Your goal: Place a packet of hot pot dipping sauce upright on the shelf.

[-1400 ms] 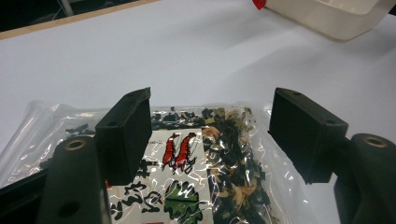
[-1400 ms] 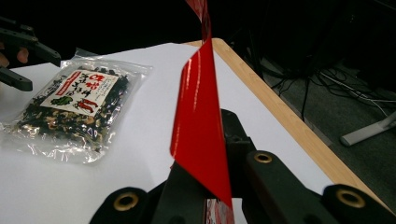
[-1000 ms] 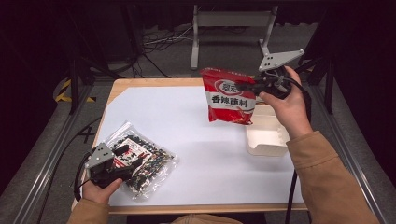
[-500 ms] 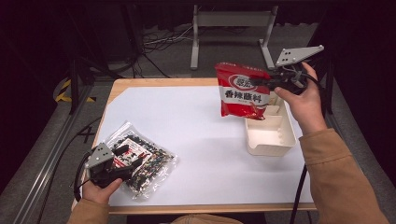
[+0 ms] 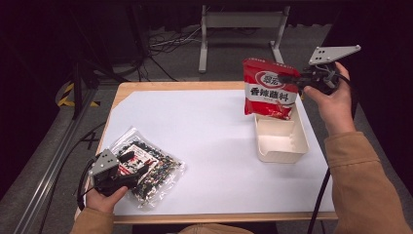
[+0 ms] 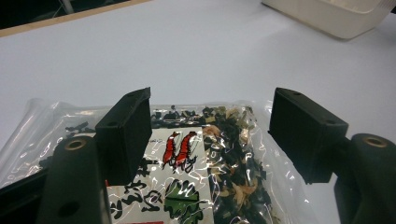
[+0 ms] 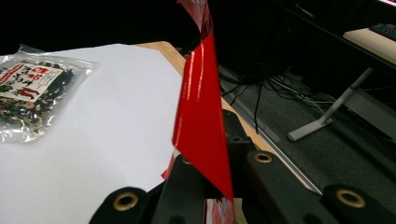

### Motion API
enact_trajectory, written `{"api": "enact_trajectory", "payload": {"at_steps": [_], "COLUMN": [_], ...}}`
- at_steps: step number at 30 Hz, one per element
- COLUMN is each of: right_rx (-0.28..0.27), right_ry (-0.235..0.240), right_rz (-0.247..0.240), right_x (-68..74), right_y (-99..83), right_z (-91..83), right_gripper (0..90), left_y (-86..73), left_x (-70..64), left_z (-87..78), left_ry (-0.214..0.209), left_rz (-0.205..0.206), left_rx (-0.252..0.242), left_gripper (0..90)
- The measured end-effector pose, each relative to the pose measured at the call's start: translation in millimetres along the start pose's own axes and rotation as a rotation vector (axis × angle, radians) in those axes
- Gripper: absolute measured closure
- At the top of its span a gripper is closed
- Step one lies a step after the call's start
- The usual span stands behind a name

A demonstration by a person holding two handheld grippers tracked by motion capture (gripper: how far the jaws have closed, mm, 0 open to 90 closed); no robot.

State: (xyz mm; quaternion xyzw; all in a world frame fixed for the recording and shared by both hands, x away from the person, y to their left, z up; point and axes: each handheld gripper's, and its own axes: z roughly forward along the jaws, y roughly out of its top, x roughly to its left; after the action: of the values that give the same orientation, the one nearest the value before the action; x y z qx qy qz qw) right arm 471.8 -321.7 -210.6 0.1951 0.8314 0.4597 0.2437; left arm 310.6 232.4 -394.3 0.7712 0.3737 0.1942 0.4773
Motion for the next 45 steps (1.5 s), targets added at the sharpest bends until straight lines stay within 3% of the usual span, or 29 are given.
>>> {"api": "enact_trajectory", "payload": {"at_steps": [18,31,45], "right_rx": [0.009,0.044,0.085], "right_ry": [-0.039,-0.045,-0.035], "right_rz": [0.004,0.006,-0.01], "right_x": [-25.8,-40.2,-43.4], "right_y": [-25.6,-45.8,-56.0], "right_z": [-5.3,7.1,24.6], "right_gripper": [88.8,88.8,88.7], "left_y": [-2.2,-2.6,-2.7], "left_x": [0.0,0.0,-0.2], "left_z": [-2.5,-2.1,-1.7], "left_ry": [0.008,0.009,0.008], "left_rz": [-0.004,-0.004,-0.01], "left_rx": [0.003,0.005,0.009], "left_gripper": [30.1,30.1,30.1]}}
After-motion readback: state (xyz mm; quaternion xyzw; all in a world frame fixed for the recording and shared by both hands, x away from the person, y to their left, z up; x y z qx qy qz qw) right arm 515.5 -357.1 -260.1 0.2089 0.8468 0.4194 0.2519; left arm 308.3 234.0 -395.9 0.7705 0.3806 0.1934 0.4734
